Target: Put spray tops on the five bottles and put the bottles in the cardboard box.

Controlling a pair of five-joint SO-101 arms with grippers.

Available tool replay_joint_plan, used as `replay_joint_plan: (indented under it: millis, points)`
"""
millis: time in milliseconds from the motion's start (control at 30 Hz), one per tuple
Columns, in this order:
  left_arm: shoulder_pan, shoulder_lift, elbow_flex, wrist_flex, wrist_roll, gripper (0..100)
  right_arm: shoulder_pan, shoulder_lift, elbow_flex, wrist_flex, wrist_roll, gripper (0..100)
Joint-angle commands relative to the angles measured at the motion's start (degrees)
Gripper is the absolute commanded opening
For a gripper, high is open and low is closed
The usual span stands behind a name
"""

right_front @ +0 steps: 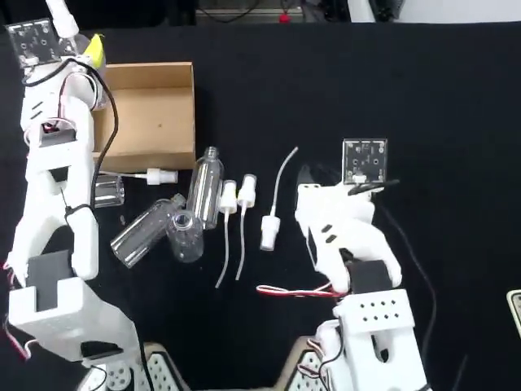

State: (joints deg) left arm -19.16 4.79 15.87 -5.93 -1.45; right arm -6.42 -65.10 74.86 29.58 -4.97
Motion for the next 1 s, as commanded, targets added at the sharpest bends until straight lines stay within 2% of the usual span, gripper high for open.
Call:
replay_joint_plan:
  millis: [0,133,233,533,967]
  points:
    - [-0.2,-0.6,-2.7,-1.0,-4.5,17,0.1,-0.7,-0.6,-1.5,-0.2,5.7]
    - [-0.1,0.4,-3.3,-1.4,-5.4,7,0.1,-0.7,-0.6,-1.5,-0.3,5.7]
    - [0.1,2.9,-5.1,-2.2,-5.4,3,0.2,-0.7,-0.6,-1.5,-0.4,5.7]
    - [0.3,12.6,-5.9,-18.1,-5.1,4,0.2,-0.7,-0.6,-1.5,-0.4,5.7]
    - [2.4,15.2,-8.2,-18.9,-4.7,4,0.3,-0.7,-0.6,-1.5,-0.4,5.7]
